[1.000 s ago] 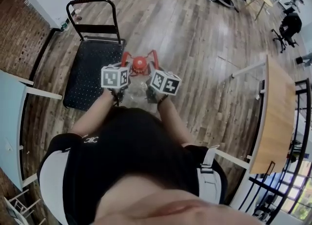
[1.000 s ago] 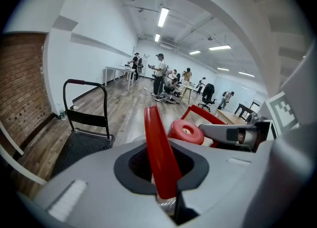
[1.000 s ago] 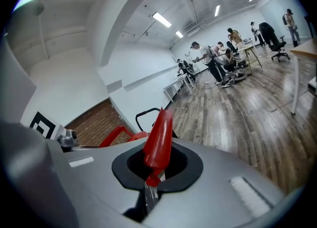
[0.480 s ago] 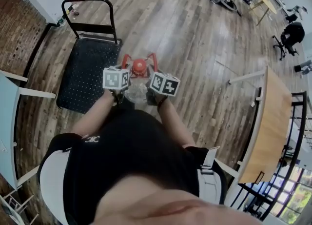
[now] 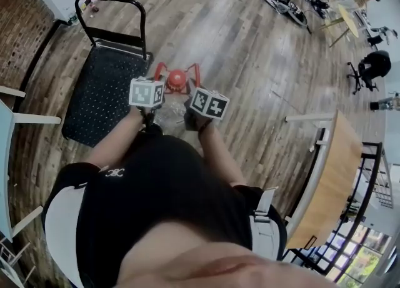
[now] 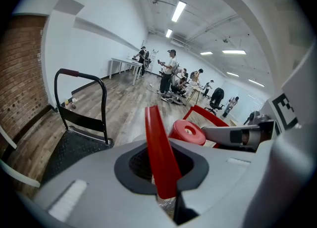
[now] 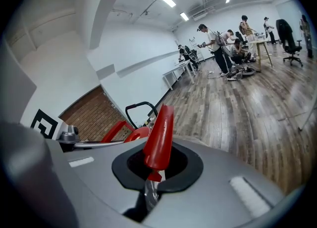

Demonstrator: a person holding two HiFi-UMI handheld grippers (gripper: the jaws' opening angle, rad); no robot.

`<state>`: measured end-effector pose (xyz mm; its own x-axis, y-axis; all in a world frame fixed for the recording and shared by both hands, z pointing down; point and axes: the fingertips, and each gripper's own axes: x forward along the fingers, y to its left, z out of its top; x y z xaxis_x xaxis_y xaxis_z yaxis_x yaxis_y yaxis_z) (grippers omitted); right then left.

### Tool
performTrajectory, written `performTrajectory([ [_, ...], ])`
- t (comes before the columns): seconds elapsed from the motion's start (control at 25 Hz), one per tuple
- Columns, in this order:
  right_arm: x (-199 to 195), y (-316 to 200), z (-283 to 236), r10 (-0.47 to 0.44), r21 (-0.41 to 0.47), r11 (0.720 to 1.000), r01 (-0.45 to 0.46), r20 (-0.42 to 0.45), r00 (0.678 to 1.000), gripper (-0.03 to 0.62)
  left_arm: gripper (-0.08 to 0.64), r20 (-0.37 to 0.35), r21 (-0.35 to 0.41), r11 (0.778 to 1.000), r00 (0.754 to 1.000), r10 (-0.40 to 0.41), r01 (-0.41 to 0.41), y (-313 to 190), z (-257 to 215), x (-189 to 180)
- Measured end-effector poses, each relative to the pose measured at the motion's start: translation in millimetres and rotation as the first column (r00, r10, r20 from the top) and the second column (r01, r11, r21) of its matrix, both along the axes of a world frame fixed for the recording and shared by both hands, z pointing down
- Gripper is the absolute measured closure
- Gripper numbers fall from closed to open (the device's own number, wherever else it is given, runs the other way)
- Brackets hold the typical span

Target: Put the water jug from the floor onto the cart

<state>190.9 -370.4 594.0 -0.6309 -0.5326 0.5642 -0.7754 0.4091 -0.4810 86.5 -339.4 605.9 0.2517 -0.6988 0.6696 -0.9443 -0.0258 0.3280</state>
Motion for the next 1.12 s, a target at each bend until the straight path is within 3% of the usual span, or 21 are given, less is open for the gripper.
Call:
performTrajectory([
  [0.44, -103, -100, 10, -0.104, -0.060, 0.993, 0.103, -0.017, 0.994, 0.577, 0.532, 0.020, -0.066, 0.993, 0.995, -0.094, 0.095, -81, 11, -96],
  [0.6, -153, -128, 14, -0.189, -0.081, 0.979, 0.188, 0.001, 0.982, 0.577, 0.529, 0.009, -0.074, 0.981, 0.984, -0.177, 0.177, -99, 15, -139],
  [0.72, -189, -144, 20, -0.281, -0.101, 0.955, 0.279, -0.001, 0.960, 0.577, 0.528, -0.036, -0.073, 0.959, 0.960, -0.276, 0.273, -107, 18, -166],
  [0.92, -247, -163, 37, -0.465, -0.139, 0.879, 0.457, -0.033, 0.885, 0.577, 0.526, -0.048, -0.106, 0.906, 0.908, -0.417, 0.411, -120, 32, -213],
  [1.0, -273, -166, 46, -0.560, -0.148, 0.823, 0.548, -0.051, 0.827, 0.577, 0.529, -0.026, -0.132, 0.868, 0.874, -0.485, 0.478, -120, 40, -235],
  [1.12, -303, -165, 57, -0.686, -0.163, 0.724, 0.671, -0.068, 0.724, 0.577, 0.534, -0.004, -0.177, 0.793, 0.806, -0.592, 0.582, -109, 50, -255],
])
